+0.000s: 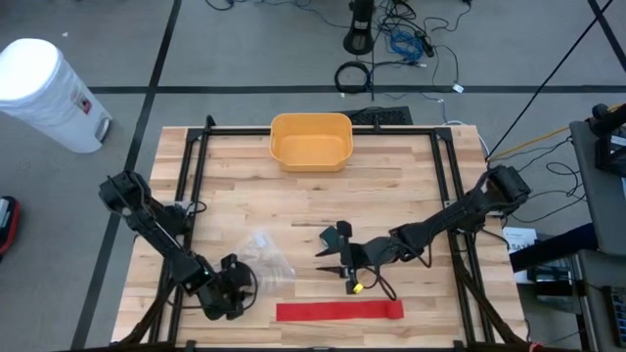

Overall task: Roll bandage
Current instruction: Open the transparent zip bag

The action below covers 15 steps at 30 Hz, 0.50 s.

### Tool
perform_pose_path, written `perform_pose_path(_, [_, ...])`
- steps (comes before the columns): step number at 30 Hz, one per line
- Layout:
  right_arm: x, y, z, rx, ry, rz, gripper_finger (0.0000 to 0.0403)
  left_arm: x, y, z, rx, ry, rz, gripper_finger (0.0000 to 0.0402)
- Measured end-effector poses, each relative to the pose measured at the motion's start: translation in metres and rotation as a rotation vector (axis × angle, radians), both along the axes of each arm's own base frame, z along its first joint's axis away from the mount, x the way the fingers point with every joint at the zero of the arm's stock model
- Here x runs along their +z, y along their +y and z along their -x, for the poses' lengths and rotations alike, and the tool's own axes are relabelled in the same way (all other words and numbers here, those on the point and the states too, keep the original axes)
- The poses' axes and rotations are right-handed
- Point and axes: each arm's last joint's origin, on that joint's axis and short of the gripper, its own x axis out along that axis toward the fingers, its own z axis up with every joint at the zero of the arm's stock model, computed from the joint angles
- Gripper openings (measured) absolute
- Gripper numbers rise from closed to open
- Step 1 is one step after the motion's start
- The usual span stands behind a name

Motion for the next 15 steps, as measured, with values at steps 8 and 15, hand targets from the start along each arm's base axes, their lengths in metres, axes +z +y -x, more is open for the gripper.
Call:
perform_pose_path(8, [-0.015, 0.0, -0.023, -0.01, 0.013, 0.022, 0.0139, 0.002, 0.016, -0.013, -0.024, -0.035, -0.128, 0.0164])
perform_pose_path(15, [-0.01, 0.009, -0.048, 0.06, 0.074, 0.067, 0.0139, 0.03, 0.011, -0.023, -0.019, -0.055, -0.069, 0.0164])
